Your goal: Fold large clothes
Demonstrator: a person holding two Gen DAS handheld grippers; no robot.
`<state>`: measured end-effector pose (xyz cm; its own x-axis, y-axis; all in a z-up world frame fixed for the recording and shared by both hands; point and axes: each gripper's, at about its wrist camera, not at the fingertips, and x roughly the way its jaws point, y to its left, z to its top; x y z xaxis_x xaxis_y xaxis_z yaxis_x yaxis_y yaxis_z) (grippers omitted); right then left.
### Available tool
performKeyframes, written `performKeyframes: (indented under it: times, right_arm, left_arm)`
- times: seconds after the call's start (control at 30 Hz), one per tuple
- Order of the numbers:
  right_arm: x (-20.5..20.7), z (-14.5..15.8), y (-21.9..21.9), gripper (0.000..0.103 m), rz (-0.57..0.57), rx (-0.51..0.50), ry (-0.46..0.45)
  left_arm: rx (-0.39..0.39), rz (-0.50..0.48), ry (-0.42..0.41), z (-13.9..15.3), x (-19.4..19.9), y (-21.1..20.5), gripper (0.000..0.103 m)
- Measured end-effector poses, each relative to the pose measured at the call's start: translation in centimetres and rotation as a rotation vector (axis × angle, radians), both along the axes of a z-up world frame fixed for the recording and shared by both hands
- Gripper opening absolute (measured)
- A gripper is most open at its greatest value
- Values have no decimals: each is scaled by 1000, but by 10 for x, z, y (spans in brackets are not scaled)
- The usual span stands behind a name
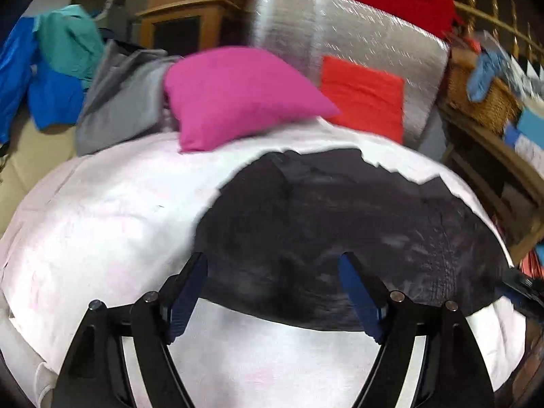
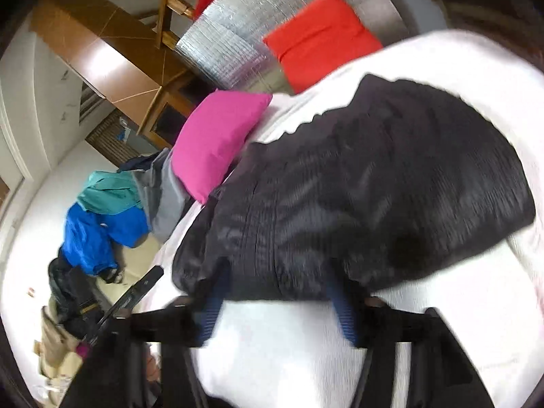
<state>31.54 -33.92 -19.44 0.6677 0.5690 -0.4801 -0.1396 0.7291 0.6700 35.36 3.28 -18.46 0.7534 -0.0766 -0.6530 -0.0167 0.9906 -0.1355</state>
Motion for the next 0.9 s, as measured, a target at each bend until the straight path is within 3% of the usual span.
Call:
performKeyframes:
  times: [0.2,0.27,0.37,0.47,0.67,0.73,0.83,0.9]
  right_arm:
    - [30,-8,25,33,-10,-40,39]
    - [36,-24,19,33,-24,-58,113]
    - [54,-53,11,32,7,-12,242]
    - [50,-43,7,31,13,-15,212]
    - [52,-10,-4,35,-51,-32,61]
    - [65,-14,-5,35,-53,-53,89]
    - [90,-44,6,35,-17,-101,218]
    - [93,-44,7,34,-13,-110,212]
  left_arm:
    - [94,-5,99,-23,29,-38,80]
    - [122,-6,132,-32,28,-40,80]
    - [191,-14,111,-38,25,-49,80]
    - [252,-25,104,-41,25,-55,80]
    - [270,-25,100,-43,25,-55,81]
    - [280,-26,98,-43,26,-56,82]
    - [289,-29,91,-43,26,-57,83]
    - [297,-30,91,-43,26,-58,83]
